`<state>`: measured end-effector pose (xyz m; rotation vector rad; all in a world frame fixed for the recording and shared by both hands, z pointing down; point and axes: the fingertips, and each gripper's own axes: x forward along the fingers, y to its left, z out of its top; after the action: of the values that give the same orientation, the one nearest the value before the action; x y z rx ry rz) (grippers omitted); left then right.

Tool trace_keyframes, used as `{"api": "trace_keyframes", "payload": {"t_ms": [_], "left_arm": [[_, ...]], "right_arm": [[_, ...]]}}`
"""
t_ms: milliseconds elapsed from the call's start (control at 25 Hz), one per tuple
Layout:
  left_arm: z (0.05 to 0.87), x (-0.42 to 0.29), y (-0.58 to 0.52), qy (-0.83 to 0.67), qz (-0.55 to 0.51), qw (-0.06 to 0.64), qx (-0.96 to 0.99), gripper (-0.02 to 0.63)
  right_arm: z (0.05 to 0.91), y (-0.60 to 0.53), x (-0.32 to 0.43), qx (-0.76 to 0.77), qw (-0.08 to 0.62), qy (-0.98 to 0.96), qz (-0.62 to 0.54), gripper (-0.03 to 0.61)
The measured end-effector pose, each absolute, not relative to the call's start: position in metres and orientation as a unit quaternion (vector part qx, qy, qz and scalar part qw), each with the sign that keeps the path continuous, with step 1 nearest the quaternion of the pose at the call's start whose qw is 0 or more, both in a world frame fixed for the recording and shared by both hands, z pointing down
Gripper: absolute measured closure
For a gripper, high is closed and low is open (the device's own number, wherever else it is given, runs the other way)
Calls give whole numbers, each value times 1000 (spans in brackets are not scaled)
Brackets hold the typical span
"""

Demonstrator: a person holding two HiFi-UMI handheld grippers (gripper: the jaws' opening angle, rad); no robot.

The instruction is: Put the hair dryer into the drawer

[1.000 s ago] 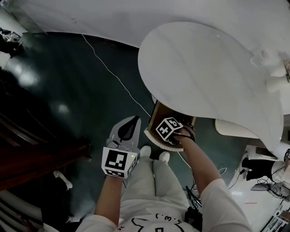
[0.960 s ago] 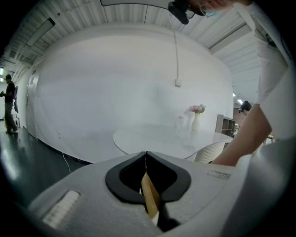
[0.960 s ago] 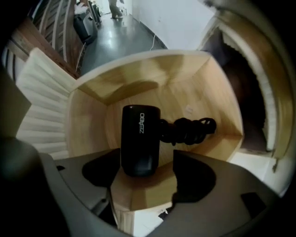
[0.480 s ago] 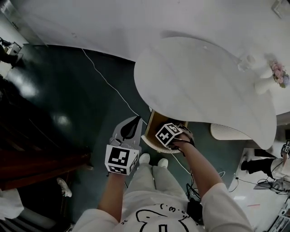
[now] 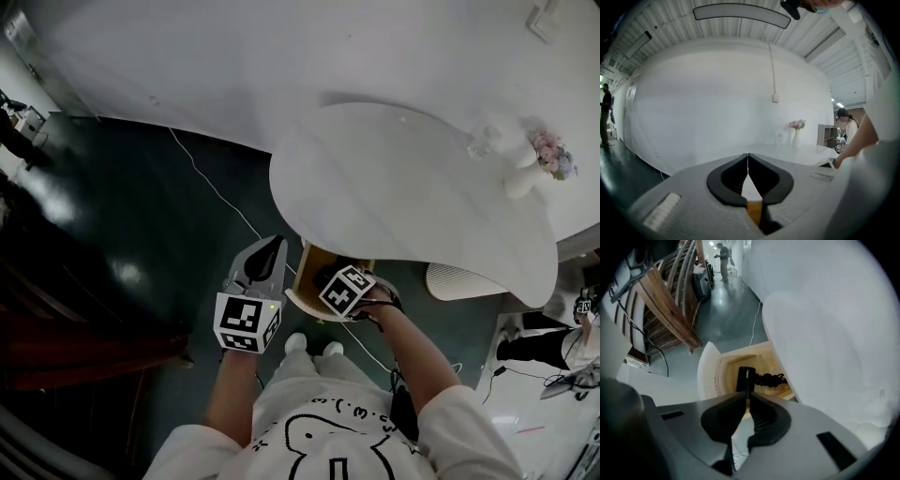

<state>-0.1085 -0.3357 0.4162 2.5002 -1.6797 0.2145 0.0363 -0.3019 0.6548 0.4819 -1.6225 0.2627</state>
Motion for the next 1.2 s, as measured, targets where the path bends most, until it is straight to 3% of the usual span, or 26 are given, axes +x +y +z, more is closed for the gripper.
{"api": "trace_keyframes", "payload": {"t_ms": [40,600,1200], "left_arm": [[411,-107,-336,-556,69,58,826,597],[360,-84,-328,-544,54,4,838,597],[325,-79,-339,-541,18,-23,840,597]], "right_arm": [[648,-302,37,216,648,-721,116,578],[557,-290,25,238,476,-824,197,580],[436,-303,40,348,274,-886,141,580]]}}
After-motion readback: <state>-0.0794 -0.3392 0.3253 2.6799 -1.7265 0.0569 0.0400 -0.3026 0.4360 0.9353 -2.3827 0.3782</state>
